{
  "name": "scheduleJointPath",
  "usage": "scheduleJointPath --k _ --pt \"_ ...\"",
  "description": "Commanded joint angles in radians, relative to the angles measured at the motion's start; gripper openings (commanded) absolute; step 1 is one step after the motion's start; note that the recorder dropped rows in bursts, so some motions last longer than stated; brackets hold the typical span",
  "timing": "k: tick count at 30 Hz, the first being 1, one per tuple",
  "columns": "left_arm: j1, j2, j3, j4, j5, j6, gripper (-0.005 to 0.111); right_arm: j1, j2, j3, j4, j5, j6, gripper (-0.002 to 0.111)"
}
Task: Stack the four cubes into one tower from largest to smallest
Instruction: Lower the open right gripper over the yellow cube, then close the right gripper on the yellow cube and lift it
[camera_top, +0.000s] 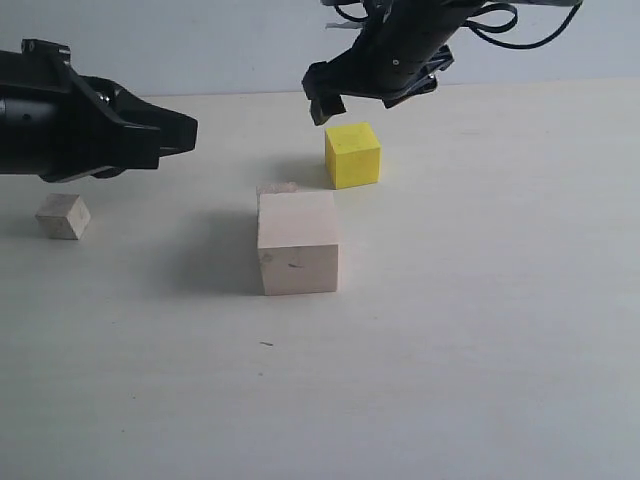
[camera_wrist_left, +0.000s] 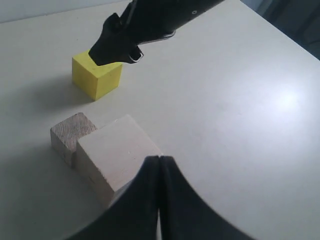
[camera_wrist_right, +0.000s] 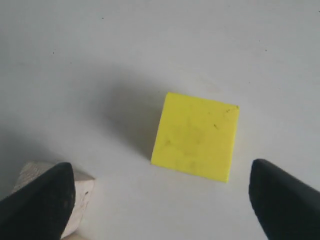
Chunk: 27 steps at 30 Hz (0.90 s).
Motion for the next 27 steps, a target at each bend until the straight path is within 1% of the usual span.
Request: scheduleJointPath --k 1,8,13,18,24,26,27 --pt "0.005 -0.007 0.005 0.002 0.006 -0.008 0.000 -0.001 0.035 -0.015 0.000 -0.085 0.027 0.089" --pt "0.005 -0.007 0.005 0.002 0.016 -0.008 0.000 -0.001 0.122 -0.110 -0.077 -0.065 0.143 0.089" --pt "0.005 -0.007 0.005 0.018 0.026 -0.008 0.000 -0.001 0.180 -0.179 -0.079 -0.023 0.159 0.089" --pt "0.005 -0.007 0.005 0.061 0.058 -0.008 0.000 -0.001 0.221 -0.200 -0.086 -0.010 0.162 0.086" --pt "0.005 -0.007 0.005 0.079 0.060 -0.008 0.000 -0.001 0.249 -0.199 -0.121 -0.008 0.193 0.086" --pt "0.005 -0.007 0.005 0.081 0.060 -0.008 0.000 -0.001 0.251 -0.199 -0.166 -0.001 0.236 0.082" --pt "0.005 -0.007 0.005 0.083 0.060 -0.008 0.000 -0.001 0.251 -0.199 -0.189 -0.001 0.261 0.076"
